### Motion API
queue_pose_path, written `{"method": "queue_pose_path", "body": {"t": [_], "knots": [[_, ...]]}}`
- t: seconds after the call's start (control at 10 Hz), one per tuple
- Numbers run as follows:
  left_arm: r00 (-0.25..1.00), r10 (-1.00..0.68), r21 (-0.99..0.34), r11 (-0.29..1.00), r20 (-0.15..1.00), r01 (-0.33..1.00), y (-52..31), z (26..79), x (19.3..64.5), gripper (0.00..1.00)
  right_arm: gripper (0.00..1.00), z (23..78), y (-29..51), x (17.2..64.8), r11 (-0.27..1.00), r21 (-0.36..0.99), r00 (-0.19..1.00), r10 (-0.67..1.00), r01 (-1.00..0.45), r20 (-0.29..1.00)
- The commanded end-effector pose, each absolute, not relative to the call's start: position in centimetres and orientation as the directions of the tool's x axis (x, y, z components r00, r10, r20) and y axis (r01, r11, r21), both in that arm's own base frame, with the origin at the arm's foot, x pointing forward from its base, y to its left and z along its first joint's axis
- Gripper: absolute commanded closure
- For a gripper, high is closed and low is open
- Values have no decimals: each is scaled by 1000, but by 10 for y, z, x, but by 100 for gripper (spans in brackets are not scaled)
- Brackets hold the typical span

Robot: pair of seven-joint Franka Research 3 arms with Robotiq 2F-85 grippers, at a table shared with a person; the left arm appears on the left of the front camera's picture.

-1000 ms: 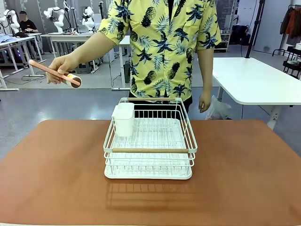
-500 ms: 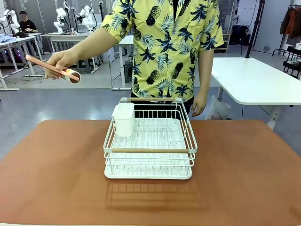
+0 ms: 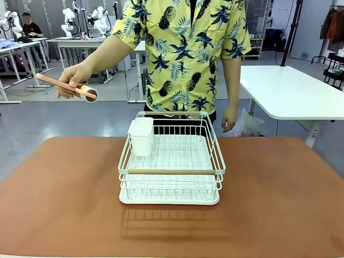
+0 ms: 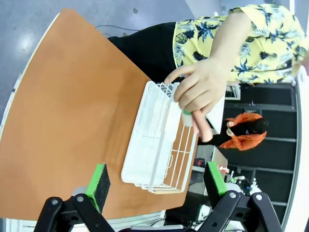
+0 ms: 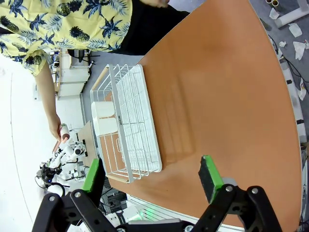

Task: Clean the table.
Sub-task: Pick up the Lint Roller when the human hands it over.

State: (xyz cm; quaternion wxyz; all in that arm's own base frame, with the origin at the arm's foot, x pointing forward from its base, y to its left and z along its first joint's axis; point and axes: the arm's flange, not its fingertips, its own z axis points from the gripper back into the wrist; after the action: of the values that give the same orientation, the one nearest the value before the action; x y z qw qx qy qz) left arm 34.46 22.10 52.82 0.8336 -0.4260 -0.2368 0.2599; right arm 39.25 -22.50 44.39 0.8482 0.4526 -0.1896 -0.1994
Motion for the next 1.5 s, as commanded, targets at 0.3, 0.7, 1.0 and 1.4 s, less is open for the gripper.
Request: {"method": "queue_pose_path", "body": {"t": [0.3,0.7,1.0,1.4], "knots": [[675,733,-755,491,89,-434,134,588,374,0,0,446,-225,392,503,850,847,-512,160,144],[600,796,-745,447,80,-494,88,559,395,0,0,446,-225,392,503,850,847,-512,160,144],[609,790,-759,436,66,-483,66,533,396,0,0,446,-225,392,503,850,847,-512,160,144],[601,795,-778,429,84,-458,49,516,401,0,0,446,-225,392,503,850,847,-512,160,144]]}}
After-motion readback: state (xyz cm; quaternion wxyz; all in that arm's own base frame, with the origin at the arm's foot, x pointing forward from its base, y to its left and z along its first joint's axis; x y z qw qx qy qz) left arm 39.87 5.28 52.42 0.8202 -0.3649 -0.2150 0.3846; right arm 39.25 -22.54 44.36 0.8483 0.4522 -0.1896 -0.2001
